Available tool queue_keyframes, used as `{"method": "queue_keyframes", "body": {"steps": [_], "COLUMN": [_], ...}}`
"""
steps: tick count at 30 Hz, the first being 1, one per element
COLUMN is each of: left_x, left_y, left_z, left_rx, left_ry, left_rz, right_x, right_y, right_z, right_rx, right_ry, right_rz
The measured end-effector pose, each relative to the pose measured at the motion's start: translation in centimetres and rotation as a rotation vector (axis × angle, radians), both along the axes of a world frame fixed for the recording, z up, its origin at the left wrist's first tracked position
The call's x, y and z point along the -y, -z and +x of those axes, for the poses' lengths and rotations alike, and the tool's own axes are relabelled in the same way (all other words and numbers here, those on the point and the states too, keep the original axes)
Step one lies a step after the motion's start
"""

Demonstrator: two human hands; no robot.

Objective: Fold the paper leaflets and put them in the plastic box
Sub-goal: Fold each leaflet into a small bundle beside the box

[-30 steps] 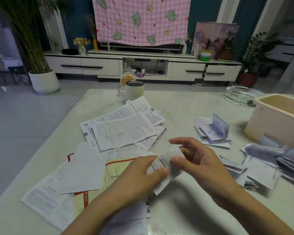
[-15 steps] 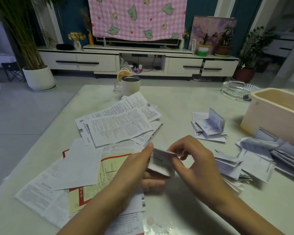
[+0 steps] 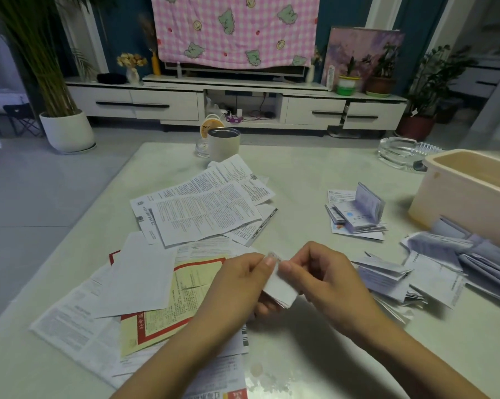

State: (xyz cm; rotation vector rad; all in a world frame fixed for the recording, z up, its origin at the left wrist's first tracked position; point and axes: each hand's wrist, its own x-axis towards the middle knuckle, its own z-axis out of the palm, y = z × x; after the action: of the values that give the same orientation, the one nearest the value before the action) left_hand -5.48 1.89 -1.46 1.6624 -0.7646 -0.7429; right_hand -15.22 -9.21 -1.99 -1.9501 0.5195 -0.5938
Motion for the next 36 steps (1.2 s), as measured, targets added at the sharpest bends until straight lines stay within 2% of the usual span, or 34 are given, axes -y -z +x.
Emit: {"method": "queue_keyframes", "body": {"steps": [3,5,7,11,14,16,20,26,30,36], "left_x": [-0.2,-0.2,-0.1,-0.2,-0.5,-0.7,-0.4,-0.5,-0.5,-0.6], "left_y": [-0.1,-0.3,-0.6,-1.3,-1.4,-1.3,-1.4,-1.5,-1.6,-1.6], "left_z": [0.0,-0.2,-0.3,-0.3,0.5,1.0,0.9,0.7,0.7,0.9], "left_rx": [0.098,0.077,0.03,-0.014,-0.031,-0.093,-0.178,-0.2,-0.225,-0.218], "left_ry": [-0.031,-0.079,-0.096,-0.069,-0.15,-0.194,-0.184,-0.146,-0.157,-0.167], "left_rz": [-0.059,-0.108,-0.125,-0.126,-0.098,-0.058,-0.018,0.009,0.021,0.027], "right_x": [-0.3,-0.5,-0.6,1.4,6.0,9.9,15.4,16.0,15.4,15.1], "right_y": [-0.5,-0.9,-1.4,-4.5,-6.9,-6.6,-3.6,-1.1,-1.2,-3.6], "right_z": [-0.1,-0.1,-0.3,-1.0,-1.2,-0.7,0.9,0.9,0.3,0.0], "right_rx": [0.034,0.062,0.041,-0.021,0.047,-0.062,-0.498,-0.824,-0.903,-0.847], "right_ry": [-0.032,-0.029,-0.052,-0.002,0.274,0.417,0.482,0.445,0.399,0.374], "right_rz": [0.109,0.213,0.217,-0.064,-0.211,-0.323,-0.499,-0.523,-0.413,-0.465]}}
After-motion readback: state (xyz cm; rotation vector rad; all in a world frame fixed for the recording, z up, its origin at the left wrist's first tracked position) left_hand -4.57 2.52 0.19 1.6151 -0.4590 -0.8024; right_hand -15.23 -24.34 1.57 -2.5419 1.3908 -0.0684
